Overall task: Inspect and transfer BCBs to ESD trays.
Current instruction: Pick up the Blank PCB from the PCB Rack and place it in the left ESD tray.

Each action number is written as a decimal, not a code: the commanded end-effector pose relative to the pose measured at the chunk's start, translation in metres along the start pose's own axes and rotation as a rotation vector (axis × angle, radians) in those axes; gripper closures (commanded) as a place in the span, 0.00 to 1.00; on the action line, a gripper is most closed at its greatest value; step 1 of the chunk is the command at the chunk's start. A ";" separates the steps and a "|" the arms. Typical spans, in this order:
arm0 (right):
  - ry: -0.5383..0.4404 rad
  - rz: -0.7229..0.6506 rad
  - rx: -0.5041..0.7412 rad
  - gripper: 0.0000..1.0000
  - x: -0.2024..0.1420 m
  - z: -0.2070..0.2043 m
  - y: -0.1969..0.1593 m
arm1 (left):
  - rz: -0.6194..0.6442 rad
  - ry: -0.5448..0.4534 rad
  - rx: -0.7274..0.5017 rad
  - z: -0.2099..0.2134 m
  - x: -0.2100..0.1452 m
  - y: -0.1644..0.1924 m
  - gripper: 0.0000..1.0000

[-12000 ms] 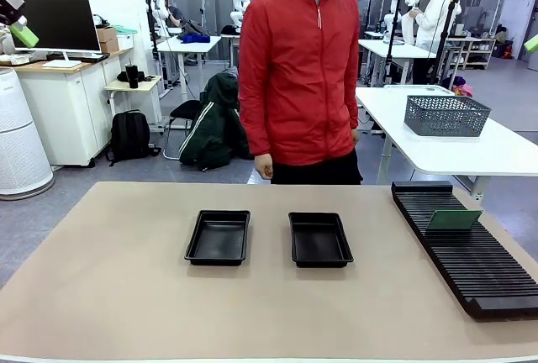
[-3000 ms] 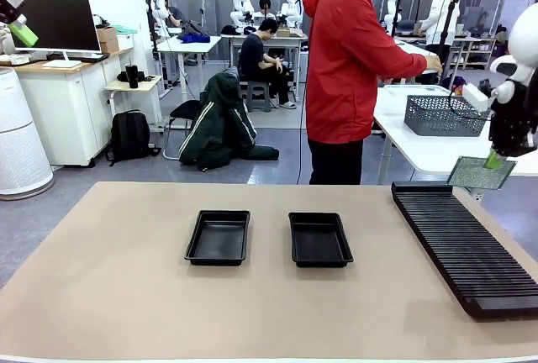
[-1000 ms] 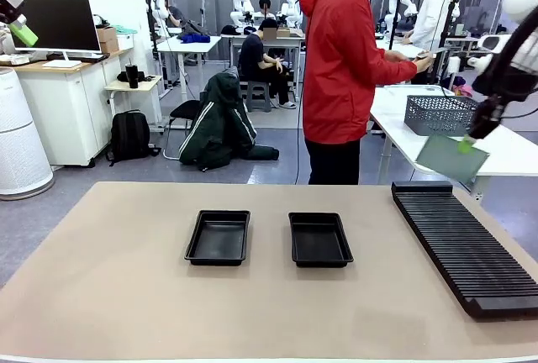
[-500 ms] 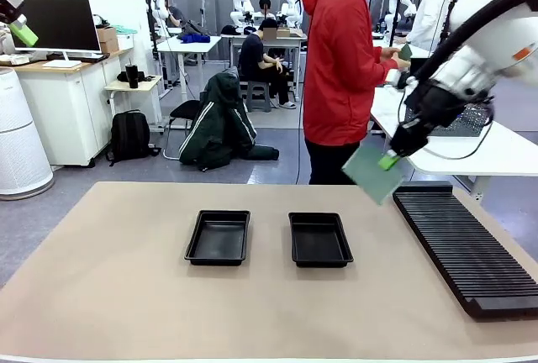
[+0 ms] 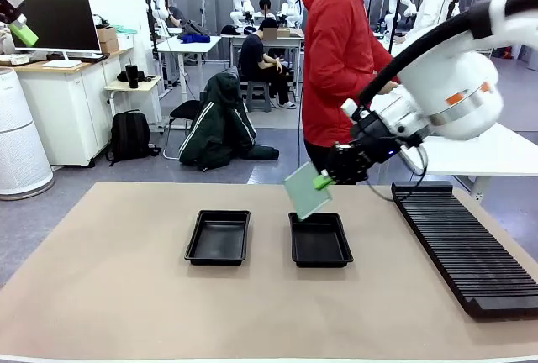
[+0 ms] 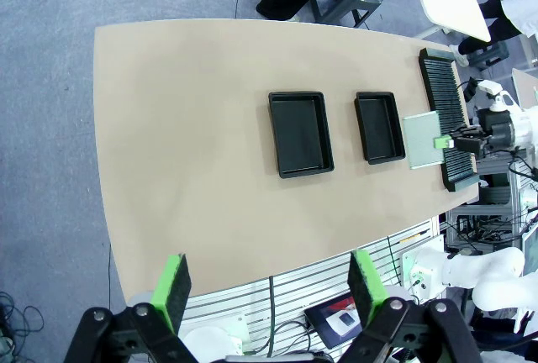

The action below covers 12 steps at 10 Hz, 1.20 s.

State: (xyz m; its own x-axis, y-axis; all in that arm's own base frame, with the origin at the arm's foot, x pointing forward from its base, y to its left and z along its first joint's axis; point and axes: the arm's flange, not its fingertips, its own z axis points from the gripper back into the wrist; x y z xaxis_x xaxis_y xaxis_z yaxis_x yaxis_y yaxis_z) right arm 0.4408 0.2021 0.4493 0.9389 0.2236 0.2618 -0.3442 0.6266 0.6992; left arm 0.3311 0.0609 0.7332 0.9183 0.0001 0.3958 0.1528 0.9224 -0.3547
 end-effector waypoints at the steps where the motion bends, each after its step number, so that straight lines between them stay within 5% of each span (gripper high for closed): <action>1: -0.124 -0.075 0.049 0.99 -0.001 -0.037 0.007 | 0.000 -0.001 0.010 0.000 0.000 0.001 0.00; 7: -0.195 -0.286 0.093 0.99 0.003 -0.149 -0.005 | 0.000 -0.001 0.010 0.000 0.000 0.001 0.00; 12: -0.158 -0.285 0.102 0.99 0.023 -0.218 -0.017 | 0.000 -0.001 0.010 0.000 0.000 0.001 0.00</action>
State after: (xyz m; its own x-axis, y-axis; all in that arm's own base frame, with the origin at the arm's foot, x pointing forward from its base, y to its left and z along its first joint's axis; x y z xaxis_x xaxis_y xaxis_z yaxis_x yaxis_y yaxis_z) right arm 0.4647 0.3456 0.3045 0.9905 -0.0709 0.1181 -0.0568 0.5708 0.8191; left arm 0.3310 0.0610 0.7335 0.9181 0.0001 0.3963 0.1529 0.9225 -0.3545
